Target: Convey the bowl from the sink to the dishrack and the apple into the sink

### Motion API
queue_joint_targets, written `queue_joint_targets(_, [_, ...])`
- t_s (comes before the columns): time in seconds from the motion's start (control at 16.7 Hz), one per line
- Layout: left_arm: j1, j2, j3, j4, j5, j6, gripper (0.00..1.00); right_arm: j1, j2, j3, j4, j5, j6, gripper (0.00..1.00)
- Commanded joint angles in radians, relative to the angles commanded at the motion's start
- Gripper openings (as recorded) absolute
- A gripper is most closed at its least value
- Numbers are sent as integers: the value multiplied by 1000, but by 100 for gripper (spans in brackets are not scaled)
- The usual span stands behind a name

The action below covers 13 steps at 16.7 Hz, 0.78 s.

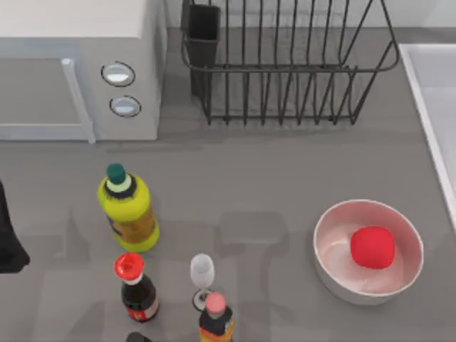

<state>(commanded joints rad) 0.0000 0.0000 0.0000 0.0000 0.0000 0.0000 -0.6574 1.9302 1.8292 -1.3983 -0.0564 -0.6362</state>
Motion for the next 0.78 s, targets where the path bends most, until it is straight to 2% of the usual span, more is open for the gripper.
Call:
queue_joint_targets(0.36, [0, 0, 0, 0, 0, 0, 100, -112, -363, -177, -180, -17, -135, 0])
queue_joint_targets(0.78, [0, 0, 0, 0, 0, 0, 100, -132, -404, -197, -202, -16, -145, 0])
